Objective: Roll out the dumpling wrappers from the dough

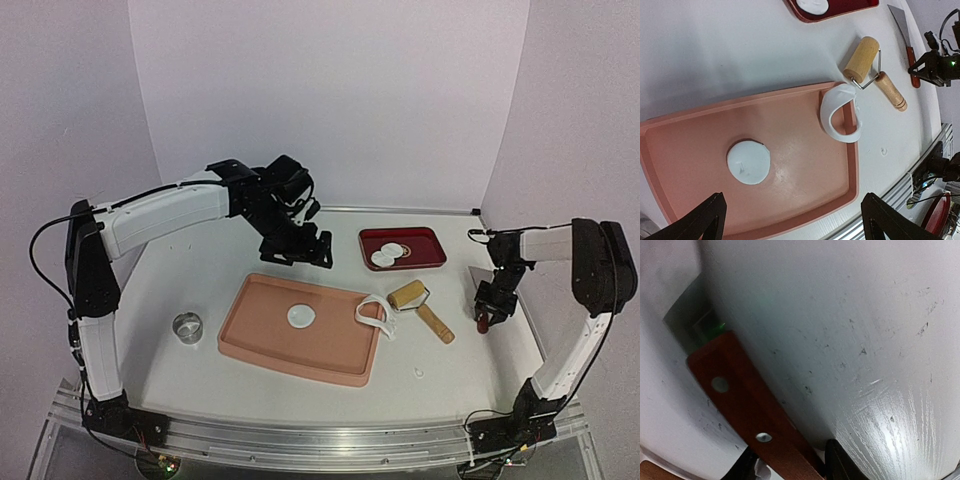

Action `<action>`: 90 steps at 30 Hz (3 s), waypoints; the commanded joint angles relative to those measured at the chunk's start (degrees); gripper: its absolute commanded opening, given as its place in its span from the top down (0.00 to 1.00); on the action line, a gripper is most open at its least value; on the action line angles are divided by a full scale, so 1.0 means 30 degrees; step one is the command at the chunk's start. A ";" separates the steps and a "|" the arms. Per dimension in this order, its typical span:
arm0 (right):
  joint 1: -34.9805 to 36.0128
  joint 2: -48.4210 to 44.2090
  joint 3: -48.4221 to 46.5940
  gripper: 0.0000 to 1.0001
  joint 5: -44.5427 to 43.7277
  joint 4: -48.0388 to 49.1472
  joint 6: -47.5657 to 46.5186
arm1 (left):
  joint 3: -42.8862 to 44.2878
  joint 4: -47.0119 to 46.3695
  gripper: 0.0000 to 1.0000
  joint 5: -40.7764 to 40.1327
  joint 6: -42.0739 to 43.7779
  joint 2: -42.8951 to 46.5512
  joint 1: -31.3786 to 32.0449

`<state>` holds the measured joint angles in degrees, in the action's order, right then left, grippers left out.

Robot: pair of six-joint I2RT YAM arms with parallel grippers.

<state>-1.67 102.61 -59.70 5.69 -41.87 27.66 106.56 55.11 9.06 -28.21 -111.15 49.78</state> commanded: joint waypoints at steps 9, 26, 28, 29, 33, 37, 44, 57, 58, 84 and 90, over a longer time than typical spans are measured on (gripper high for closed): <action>0.0199 -0.2046 0.1577 0.88 -0.0170 -0.0422 -0.0826 | 0.2943 0.0869 0.06 0.0621 0.0848 -0.1201 -0.0188; 0.7666 -0.4671 -0.9181 1.00 0.0824 -0.6377 0.0145 | 0.6397 0.0149 0.04 0.4969 -0.0573 -0.0849 -0.2368; 0.8713 -0.4553 -0.9926 1.00 0.0974 -0.6376 0.0244 | 0.6555 -0.0467 0.05 0.6426 -0.0928 -0.0803 -0.2810; 0.9563 -0.4415 -1.0532 1.00 0.1025 -0.6349 0.0270 | 0.6663 -0.0736 0.05 0.6803 -0.1009 -0.0779 -0.2964; 1.1728 -0.3749 -1.2271 1.00 0.1062 -0.6308 0.0766 | 0.7119 -0.0992 0.08 0.7945 -0.1183 -0.1227 -0.3087; 1.4284 -0.2401 -1.4551 1.00 0.1488 -0.5591 0.1428 | 0.6648 -0.2405 0.16 0.9282 -0.2506 -0.1658 -0.3087; 1.6312 -0.0581 -1.6605 1.00 0.1233 -0.5322 0.1815 | 0.6215 -0.4807 0.19 1.0131 -0.4137 -0.1679 -0.3051; 1.7209 0.0139 -1.7900 1.00 0.1133 -0.5167 0.2071 | 0.5972 -0.4663 0.48 0.8791 -0.4719 -0.2130 -0.3028; 1.7255 0.0084 -1.7895 1.00 0.1208 -0.5125 0.2062 | 0.6020 -0.4803 0.51 0.8739 -0.4836 -0.2147 -0.3019; 1.7376 -0.5781 -1.1194 0.16 -0.3795 0.0766 0.4917 | 0.4947 -0.7749 1.00 0.7314 -0.7773 -0.0755 -0.3060; 1.7225 -0.9937 -0.4874 0.14 -0.3625 0.8047 0.6796 | 0.3089 -0.9131 1.00 0.5213 -0.9294 0.1102 -0.3073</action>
<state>50.28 78.96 -82.43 -3.51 -34.44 43.35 118.48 33.95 29.82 -52.36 -115.39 40.82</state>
